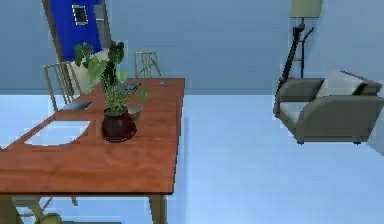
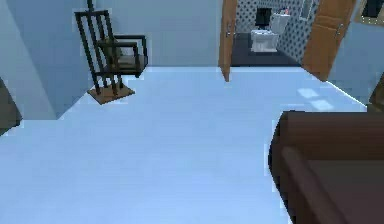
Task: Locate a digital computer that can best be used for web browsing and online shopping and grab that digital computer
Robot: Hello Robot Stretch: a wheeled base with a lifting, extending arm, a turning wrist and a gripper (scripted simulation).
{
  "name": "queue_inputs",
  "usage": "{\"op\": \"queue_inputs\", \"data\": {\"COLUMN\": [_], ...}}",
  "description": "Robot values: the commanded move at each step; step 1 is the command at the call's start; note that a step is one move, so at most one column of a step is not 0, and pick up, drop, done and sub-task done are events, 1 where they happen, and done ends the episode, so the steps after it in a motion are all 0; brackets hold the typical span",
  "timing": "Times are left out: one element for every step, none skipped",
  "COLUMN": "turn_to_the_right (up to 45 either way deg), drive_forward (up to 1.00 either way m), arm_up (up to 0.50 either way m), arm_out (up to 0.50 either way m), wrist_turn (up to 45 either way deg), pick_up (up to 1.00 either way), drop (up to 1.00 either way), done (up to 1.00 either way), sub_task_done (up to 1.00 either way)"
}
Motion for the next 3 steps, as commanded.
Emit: {"op": "queue_inputs", "data": {"turn_to_the_right": [45.0,45.0,36.0], "drive_forward": [0.0,0.0,0.0], "arm_up": [0.0,0.0,0.0], "arm_out": [0.0,0.0,0.0], "wrist_turn": [0.0,0.0,0.0], "pick_up": [0.0,0.0,0.0], "drop": [0.0,0.0,0.0], "done": [0.0,0.0,0.0], "sub_task_done": [0.0,0.0,0.0]}}
